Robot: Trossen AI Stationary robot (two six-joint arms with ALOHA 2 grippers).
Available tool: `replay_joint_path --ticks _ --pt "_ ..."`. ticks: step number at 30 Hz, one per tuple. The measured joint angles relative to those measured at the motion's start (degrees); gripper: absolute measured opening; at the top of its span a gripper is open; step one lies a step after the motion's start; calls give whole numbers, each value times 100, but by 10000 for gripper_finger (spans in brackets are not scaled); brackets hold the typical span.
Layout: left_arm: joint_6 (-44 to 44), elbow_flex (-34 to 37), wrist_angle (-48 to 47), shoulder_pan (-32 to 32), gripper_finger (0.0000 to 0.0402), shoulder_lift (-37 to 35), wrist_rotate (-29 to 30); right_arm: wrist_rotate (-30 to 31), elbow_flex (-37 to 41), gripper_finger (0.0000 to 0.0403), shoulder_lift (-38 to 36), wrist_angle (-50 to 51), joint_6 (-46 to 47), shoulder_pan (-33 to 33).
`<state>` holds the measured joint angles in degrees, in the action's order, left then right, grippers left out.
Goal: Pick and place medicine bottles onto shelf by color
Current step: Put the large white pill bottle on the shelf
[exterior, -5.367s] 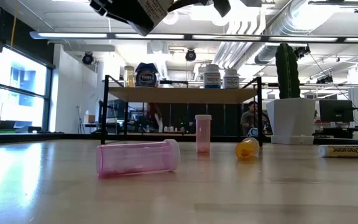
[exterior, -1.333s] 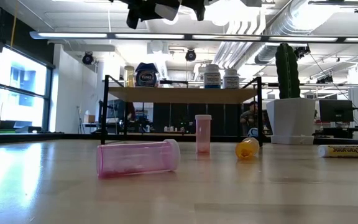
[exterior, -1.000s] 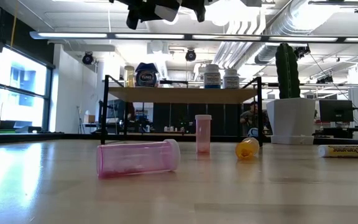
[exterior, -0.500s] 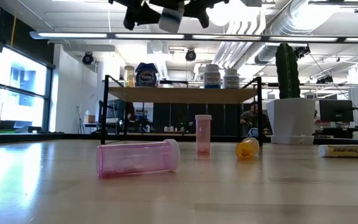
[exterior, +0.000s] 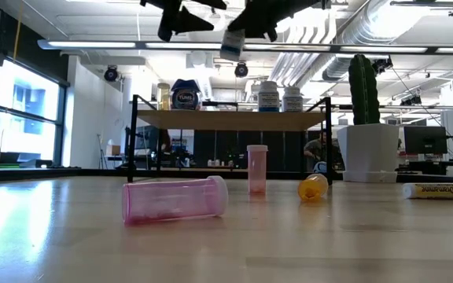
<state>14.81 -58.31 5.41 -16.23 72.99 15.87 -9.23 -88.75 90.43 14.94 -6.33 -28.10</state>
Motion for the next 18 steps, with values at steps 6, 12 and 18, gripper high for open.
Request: replay_joint_path --ticks 6,12,18 --pt "2 -72 -2 -188 271 0 -93 -21 -2 158 72 -271 -316 -473" --pt "2 -71 -2 -385 271 0 -49 -331 -7 158 469 -580 -266 -750" --pt "9 -72 2 -494 271 0 -66 -429 -7 158 871 -339 -176 -678"
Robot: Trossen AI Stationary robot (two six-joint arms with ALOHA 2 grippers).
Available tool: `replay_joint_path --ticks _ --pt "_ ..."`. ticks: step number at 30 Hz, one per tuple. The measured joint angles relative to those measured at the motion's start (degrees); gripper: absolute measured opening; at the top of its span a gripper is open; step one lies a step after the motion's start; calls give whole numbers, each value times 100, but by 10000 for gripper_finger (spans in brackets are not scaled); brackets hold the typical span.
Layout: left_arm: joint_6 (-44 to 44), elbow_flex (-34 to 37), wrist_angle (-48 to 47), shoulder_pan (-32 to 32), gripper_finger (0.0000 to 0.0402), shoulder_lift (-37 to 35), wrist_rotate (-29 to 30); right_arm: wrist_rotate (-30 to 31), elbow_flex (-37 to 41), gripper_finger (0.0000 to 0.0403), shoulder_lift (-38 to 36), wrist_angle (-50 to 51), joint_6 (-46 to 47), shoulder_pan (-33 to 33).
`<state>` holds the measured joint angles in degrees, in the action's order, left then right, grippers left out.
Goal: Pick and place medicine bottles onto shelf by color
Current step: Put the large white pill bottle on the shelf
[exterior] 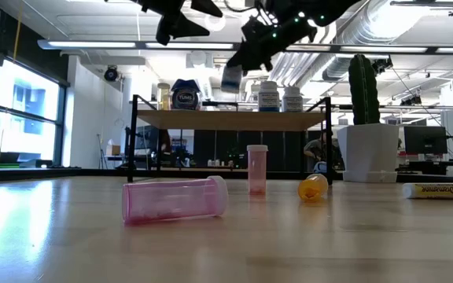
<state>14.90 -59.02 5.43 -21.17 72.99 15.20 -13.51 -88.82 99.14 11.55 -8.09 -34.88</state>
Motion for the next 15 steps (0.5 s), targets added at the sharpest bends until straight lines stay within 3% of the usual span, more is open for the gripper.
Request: replay_joint_path --ticks 15 --pt "-1 1 40 -57 271 2 0 101 0 158 539 369 -616 -115"
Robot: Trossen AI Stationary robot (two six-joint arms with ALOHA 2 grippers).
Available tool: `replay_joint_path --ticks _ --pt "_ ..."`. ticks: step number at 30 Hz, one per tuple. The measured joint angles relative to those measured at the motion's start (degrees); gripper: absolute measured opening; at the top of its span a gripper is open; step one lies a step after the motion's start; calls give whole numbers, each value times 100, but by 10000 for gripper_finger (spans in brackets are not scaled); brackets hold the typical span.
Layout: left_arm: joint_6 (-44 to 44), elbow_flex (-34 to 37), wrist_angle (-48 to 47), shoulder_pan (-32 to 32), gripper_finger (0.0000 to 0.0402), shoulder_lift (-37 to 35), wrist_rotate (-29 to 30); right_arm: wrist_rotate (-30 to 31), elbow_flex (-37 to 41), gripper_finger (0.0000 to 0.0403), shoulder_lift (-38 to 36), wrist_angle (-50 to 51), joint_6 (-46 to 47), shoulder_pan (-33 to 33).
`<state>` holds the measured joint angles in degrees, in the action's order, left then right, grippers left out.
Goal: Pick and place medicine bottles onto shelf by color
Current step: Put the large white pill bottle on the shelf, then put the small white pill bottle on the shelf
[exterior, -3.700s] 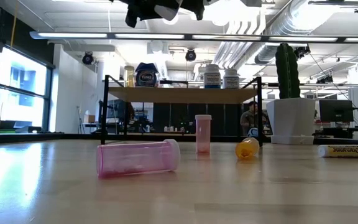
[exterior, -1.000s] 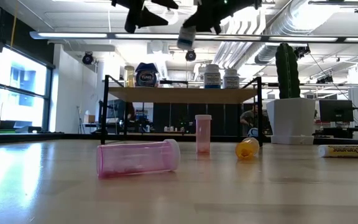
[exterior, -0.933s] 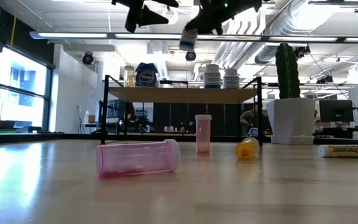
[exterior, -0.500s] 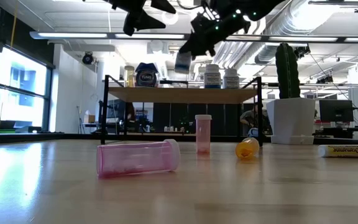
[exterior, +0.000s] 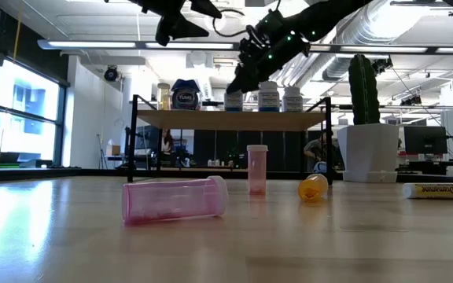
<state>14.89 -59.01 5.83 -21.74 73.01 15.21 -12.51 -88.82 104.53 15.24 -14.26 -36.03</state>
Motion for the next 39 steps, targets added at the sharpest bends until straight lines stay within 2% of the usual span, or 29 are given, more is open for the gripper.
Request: replay_joint_path --ticks 12,16,19,23,29,32,39 --pt "-4 -1 -89 0 271 0 -27 -3 -4 164 60 293 27 -4" --pt "-6 -1 -261 0 271 0 -31 21 -4 185 57 324 42 22" --pt "-15 -1 -470 0 271 0 -29 263 -4 204 49 362 137 72" --pt "-312 -1 -729 0 271 0 -29 317 -27 227 -14 420 177 118" --pt "-504 -1 -845 0 271 0 -166 664 -561 239 -22 974 407 135" --pt "-636 -1 -1071 0 271 -56 -281 678 -968 240 -24 1398 827 131" --pt "-912 -1 -1902 4 271 -753 -254 684 -1917 240 -28 2194 1428 385"
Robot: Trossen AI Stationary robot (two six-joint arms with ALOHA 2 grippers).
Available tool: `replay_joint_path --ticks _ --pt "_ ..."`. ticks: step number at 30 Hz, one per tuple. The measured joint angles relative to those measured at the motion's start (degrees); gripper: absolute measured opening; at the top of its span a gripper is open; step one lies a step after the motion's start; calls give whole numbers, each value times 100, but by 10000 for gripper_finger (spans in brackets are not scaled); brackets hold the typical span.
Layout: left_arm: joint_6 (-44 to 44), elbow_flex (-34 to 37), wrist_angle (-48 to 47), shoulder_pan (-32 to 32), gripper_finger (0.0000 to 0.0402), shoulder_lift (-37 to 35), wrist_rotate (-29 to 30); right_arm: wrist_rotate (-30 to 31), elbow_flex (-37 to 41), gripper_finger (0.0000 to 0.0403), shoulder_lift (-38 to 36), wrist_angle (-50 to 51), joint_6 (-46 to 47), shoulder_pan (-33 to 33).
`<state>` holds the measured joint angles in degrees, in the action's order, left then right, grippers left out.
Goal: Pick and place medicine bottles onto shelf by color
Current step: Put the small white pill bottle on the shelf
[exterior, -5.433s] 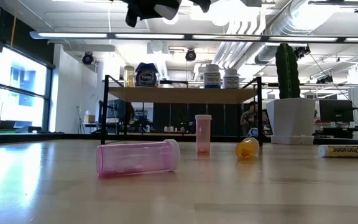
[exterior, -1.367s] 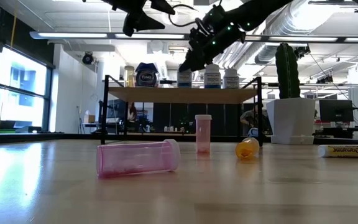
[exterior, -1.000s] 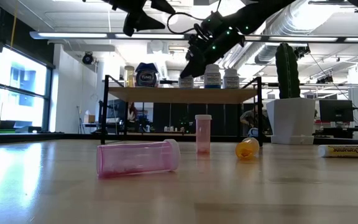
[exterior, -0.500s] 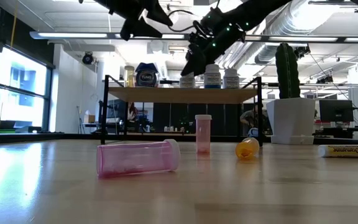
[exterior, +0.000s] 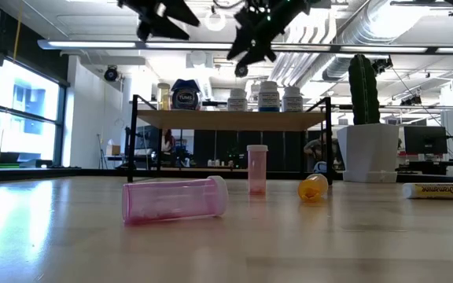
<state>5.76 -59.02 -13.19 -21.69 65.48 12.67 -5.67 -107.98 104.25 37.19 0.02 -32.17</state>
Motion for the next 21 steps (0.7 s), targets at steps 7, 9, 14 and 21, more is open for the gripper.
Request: replay_joint_path --ticks 7,9,14,21 --pt "0 0 -540 0 271 -797 3 16 -397 240 -4 461 782 472" --pt "0 0 -806 2 271 -1004 -41 151 -406 240 -4 502 991 680" --pt "12 0 -1433 2 271 -1422 -250 830 -380 240 -4 875 1381 1296" --pt "-111 14 -1454 7 271 -1644 -909 1466 -378 240 -4 1679 2305 2174"
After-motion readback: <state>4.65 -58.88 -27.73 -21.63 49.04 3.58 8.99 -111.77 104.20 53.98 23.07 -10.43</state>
